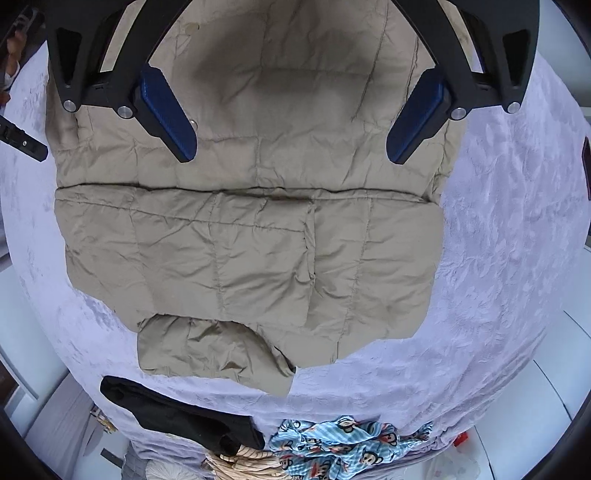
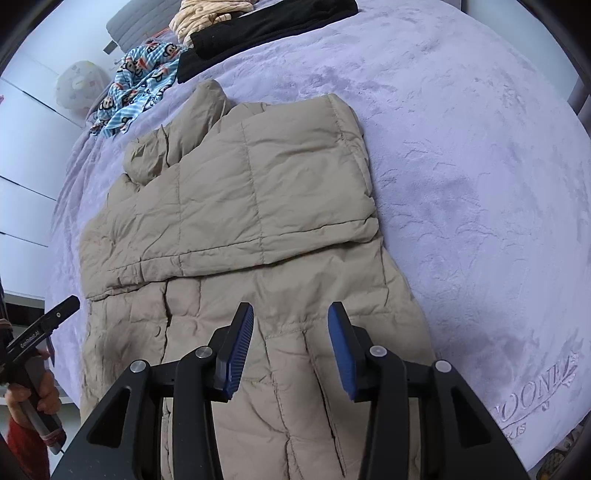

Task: Fold large clothes

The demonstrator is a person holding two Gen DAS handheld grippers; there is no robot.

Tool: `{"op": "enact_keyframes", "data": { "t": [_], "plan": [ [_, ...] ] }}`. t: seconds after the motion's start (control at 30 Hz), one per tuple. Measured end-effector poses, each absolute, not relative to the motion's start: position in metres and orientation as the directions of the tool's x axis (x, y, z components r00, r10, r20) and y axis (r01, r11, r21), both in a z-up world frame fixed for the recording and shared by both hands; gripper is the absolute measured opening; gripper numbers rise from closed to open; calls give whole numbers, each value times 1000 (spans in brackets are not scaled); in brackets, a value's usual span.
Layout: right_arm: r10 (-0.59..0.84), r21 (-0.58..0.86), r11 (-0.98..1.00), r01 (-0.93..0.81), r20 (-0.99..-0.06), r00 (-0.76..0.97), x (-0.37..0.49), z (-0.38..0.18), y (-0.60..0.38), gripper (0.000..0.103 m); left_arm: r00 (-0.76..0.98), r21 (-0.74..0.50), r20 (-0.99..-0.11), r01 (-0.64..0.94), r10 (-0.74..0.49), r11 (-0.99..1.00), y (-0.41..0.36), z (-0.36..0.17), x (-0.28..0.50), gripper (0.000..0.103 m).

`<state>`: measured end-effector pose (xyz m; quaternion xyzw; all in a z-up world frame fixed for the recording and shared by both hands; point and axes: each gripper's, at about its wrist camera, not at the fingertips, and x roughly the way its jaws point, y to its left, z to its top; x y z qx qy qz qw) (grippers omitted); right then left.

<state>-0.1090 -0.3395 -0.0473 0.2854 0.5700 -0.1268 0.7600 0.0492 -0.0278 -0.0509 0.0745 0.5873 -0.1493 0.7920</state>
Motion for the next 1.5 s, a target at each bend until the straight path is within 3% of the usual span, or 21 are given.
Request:
{"op": "enact_keyframes", "data": {
  "t": [0.17, 0.3, 0.4, 0.87, 1.23, 1.5],
  "plan": [
    [154, 306, 795, 523, -937, 313, -115, -44, -332, 52, 261, -27, -958, 331, -119, 943, -28, -49, 34, 103],
    [183, 338, 791, 510, -926, 330, -121, -38, -325, 75, 229, -48, -965, 334, -130, 941, -22, -49, 24, 103],
    [215, 374, 780, 501, -913, 347, -127, -37, -320, 80, 242, -32, -963, 325, -116, 945, -18, -47, 15, 103],
    [255, 441, 717, 541, -887, 386, -158, -39, -279, 87, 248, -54, -956, 372, -155, 927, 26, -42, -17, 103],
    [296, 542, 609, 579, -832, 469, -199, -36, -219, 87, 223, -62, -961, 412, -166, 909, 76, -51, -47, 103],
    [362, 562, 508, 653, -827, 430, -228, -46, -210, 87, 169, -103, -969, 380, -178, 919, 107, -56, -73, 103]
  ]
}}
